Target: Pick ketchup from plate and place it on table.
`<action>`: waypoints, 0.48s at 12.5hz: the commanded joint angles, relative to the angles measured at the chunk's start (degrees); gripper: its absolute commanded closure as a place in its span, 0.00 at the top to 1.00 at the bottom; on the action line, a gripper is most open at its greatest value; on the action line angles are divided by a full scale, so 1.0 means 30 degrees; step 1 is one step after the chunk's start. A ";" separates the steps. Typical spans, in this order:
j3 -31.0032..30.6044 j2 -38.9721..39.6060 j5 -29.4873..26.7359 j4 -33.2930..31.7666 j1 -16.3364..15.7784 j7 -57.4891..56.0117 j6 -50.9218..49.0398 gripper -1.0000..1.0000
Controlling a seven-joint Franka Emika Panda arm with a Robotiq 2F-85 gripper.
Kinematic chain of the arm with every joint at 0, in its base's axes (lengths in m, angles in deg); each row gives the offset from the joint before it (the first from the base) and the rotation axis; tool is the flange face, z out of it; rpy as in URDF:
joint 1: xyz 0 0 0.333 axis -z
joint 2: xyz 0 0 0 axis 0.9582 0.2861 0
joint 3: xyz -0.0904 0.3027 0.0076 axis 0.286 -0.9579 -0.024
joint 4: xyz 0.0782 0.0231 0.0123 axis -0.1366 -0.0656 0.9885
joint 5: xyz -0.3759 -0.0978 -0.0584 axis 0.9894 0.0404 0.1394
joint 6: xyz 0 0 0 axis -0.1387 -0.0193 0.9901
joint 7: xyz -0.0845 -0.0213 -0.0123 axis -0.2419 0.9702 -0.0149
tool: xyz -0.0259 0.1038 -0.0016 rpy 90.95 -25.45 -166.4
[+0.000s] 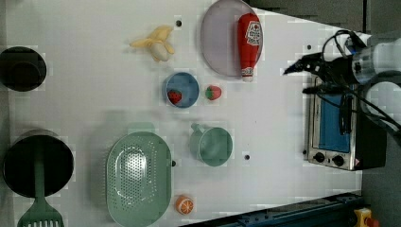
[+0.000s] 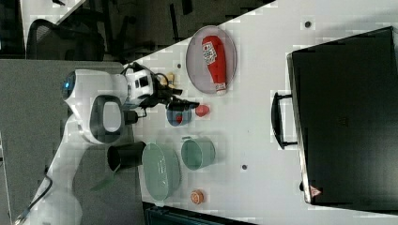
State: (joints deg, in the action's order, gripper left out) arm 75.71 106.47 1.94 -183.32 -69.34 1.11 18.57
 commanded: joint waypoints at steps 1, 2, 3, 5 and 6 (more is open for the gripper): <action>-0.0009 0.1178 0.0035 0.0741 -0.0320 -0.4765 0.1396 1.00; -0.0008 0.1839 0.0076 0.1112 -0.0359 -0.5890 0.1793 1.00; -0.0008 0.2522 0.0102 0.1519 -0.0394 -0.7000 0.2095 1.00; -0.0007 0.3915 0.0120 0.2496 -0.0448 -0.8614 0.2423 1.00; -0.0007 0.4593 0.0127 0.3031 -0.0468 -0.8823 0.2427 1.00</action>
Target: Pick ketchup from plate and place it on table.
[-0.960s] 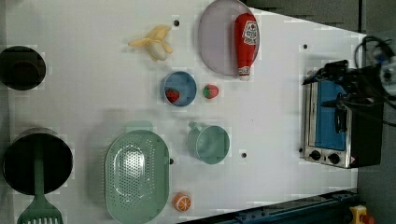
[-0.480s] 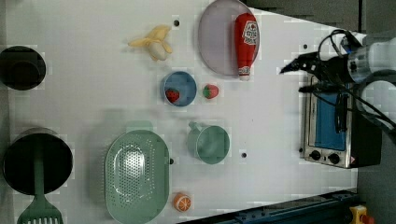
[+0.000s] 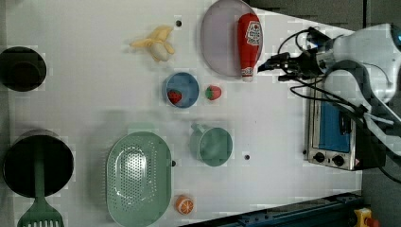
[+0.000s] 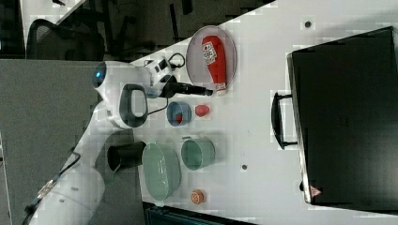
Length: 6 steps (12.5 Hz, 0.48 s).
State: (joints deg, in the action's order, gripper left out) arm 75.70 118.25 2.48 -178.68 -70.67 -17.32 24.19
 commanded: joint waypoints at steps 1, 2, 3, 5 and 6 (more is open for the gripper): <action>-0.0003 0.1295 -0.0048 0.2047 -0.0067 -0.2681 0.0583 1.00; -0.0002 0.1910 0.0030 0.2645 -0.0145 -0.2698 0.0669 1.00; -0.0002 0.2481 0.0319 0.3244 -0.0245 -0.2739 0.0896 1.00; 0.0001 0.3573 0.1446 0.4296 -0.0407 -0.2774 0.1325 1.00; 0.0003 0.4053 0.1947 0.4722 -0.0457 -0.2772 0.1541 1.00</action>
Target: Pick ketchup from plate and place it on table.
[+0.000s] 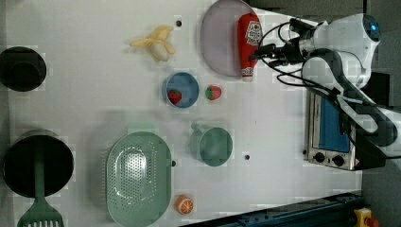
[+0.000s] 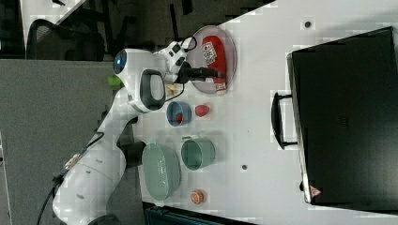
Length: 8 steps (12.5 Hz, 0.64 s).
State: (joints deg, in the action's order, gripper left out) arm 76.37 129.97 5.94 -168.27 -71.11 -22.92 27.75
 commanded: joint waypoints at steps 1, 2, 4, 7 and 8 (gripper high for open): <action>-0.0222 0.0609 0.1090 0.1587 -0.0346 -0.0909 0.0664 1.00; -0.0221 0.1042 0.1132 0.1844 -0.0377 -0.0906 0.1054 1.00; -0.0188 0.1660 0.1132 0.1936 -0.0378 -0.0908 0.1463 1.00; -0.0156 0.2327 0.1134 0.1941 -0.0387 -0.0909 0.2854 1.00; -0.0144 0.2485 0.1133 0.1938 -0.0386 -0.0907 0.3402 0.96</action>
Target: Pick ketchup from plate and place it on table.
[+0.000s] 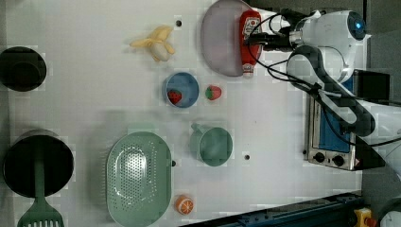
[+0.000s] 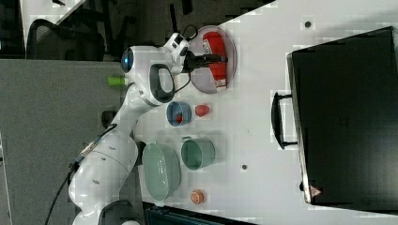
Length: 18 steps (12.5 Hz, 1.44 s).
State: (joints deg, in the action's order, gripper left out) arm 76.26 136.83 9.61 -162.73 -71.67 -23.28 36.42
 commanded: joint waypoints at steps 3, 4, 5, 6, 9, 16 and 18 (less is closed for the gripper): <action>-0.0063 0.0366 -0.0089 0.0101 -0.0207 -0.0786 0.0810 0.63; -0.0082 0.0347 -0.0089 0.0218 -0.0211 -0.0784 0.0814 0.63; -0.0159 0.0258 -0.0090 0.0455 -0.0214 -0.0782 0.0803 0.63; -0.0184 0.0078 -0.0090 0.0604 -0.0232 -0.0784 0.0779 0.63; -0.0231 -0.1255 -0.0379 0.0674 -0.0196 -0.0470 0.0608 0.63; 0.0098 -0.7845 -0.1695 -0.1093 0.0511 -0.0433 -0.7905 0.63; 0.0339 -0.9801 -0.1696 -0.2749 0.0825 -0.0435 -0.9287 0.63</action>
State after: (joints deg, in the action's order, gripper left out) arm 76.75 108.57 4.73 -171.29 -71.00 -23.56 10.26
